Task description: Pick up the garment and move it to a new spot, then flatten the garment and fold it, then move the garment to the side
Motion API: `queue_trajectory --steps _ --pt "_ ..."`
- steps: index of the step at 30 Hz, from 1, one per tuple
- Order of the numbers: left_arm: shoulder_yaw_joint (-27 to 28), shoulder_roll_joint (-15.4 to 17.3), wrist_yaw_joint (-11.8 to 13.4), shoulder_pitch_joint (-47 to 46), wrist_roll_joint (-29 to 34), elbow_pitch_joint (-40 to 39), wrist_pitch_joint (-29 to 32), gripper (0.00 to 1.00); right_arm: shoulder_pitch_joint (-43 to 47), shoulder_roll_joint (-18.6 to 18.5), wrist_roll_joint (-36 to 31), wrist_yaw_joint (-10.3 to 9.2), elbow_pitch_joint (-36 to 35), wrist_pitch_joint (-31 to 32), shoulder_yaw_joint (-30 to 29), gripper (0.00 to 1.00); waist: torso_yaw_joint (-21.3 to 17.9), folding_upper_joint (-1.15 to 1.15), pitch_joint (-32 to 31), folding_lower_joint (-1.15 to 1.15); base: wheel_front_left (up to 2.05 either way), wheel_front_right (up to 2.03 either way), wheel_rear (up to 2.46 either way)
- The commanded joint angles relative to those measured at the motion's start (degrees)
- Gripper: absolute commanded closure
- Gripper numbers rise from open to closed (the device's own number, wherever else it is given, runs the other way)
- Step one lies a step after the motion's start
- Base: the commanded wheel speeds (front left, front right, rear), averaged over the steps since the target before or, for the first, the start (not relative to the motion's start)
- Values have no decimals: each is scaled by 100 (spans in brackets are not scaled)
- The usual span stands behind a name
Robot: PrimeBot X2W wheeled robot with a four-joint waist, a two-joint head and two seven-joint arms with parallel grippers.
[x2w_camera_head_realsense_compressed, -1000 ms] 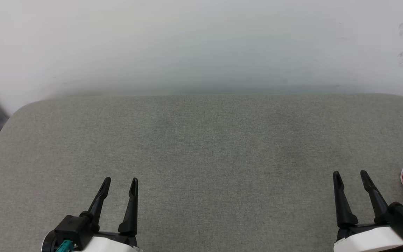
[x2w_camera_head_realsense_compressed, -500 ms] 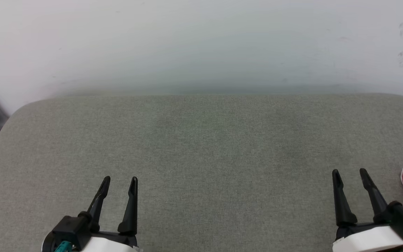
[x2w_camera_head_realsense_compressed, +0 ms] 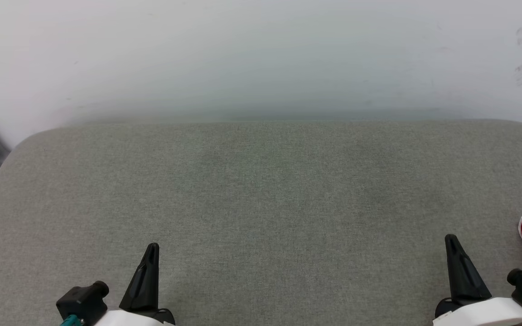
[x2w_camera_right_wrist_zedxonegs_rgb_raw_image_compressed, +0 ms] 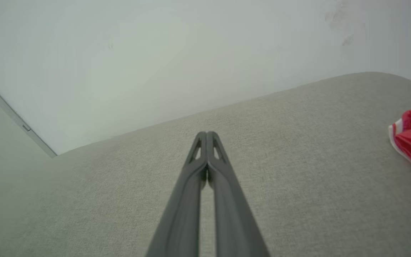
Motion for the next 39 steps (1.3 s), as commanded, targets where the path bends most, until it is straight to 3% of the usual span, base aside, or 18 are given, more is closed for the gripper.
queue_trajectory --steps 1,22,26,39 --pt "39 27 10 -186 -268 -35 44 100 -178 -12 278 0 -44 50 -20 100 -2 0 3 0 0 0 0" --pt "168 67 0 -472 -2090 256 454 100 -445 -20 2120 -1 210 434 -95 100 -30 0 36 0 0 0 0" --pt "229 71 0 -563 -2702 333 602 100 -533 -20 2743 -1 299 571 -125 100 -41 0 49 0 0 0 0" --pt "314 68 0 -679 -3522 446 814 100 -658 -16 3592 -1 415 757 -166 100 -58 0 69 0 0 0 0"
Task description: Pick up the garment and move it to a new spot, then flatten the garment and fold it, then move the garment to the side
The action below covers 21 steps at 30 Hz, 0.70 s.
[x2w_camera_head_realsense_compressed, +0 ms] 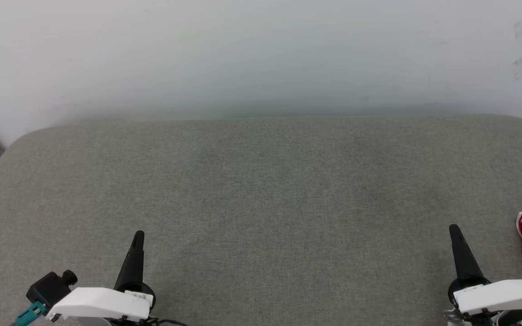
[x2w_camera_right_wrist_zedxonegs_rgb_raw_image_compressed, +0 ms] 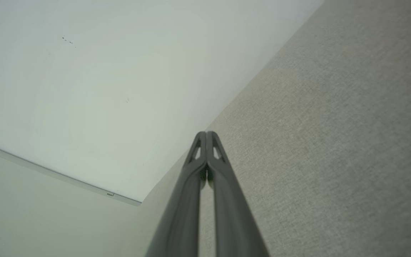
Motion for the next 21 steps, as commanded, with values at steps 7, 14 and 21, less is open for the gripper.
queue_trajectory --steps 7,14,21 --pt "69 28 0 -202 -512 27 132 100 -225 -11 536 0 24 120 -39 100 -10 0 12 0 0 0 0" --pt "123 20 0 -255 -911 84 244 100 -290 -7 952 0 83 214 -61 100 -20 0 23 0 0 0 0" --pt "173 9 0 -321 -1287 143 353 100 -334 -2 1346 -1 140 305 -84 100 -30 0 35 0 0 0 0"
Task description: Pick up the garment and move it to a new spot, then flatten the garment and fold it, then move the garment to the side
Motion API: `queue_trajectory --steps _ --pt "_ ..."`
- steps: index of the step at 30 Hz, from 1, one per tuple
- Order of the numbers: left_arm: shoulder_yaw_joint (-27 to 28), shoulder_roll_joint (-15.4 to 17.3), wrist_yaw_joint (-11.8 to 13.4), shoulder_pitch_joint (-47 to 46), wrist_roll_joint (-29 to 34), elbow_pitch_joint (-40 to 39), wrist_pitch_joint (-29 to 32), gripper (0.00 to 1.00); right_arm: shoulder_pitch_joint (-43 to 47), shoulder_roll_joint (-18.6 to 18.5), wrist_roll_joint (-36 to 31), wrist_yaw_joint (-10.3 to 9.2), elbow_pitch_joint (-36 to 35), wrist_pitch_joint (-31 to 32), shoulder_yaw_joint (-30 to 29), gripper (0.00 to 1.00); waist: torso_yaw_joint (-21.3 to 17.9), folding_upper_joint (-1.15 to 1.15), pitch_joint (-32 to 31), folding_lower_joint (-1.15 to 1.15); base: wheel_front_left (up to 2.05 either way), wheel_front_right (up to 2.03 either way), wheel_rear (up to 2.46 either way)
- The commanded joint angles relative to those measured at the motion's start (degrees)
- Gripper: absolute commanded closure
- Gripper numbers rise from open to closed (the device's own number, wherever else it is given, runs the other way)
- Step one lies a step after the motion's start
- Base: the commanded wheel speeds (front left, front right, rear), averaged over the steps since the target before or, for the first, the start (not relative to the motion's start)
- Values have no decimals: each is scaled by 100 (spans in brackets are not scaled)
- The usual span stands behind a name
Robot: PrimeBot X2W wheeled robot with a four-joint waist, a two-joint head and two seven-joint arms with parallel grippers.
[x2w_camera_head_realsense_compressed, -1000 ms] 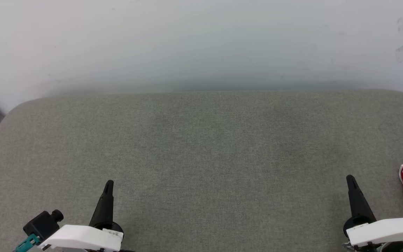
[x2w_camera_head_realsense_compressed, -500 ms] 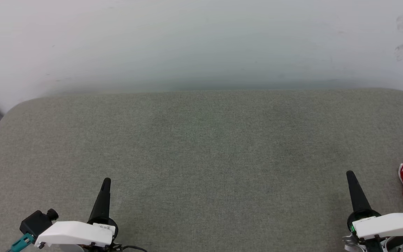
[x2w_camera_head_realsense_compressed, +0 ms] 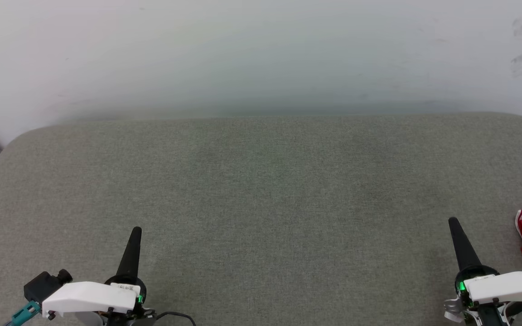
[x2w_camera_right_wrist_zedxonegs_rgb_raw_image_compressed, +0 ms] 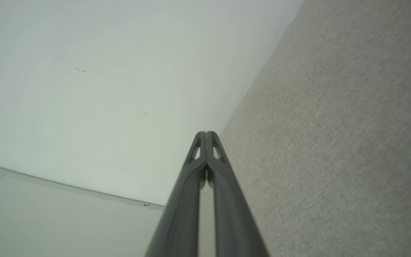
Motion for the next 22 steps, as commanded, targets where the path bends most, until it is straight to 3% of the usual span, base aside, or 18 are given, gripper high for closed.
queue_trajectory --steps 1,22 --pt "37 13 0 -149 -127 -13 44 100 -120 -1 138 -1 -15 27 -14 100 -2 0 2 -1 0 0 0" --pt "186 -27 0 -289 -1112 142 343 100 -279 16 1175 -1 139 270 -78 100 -31 0 37 -1 0 0 0"
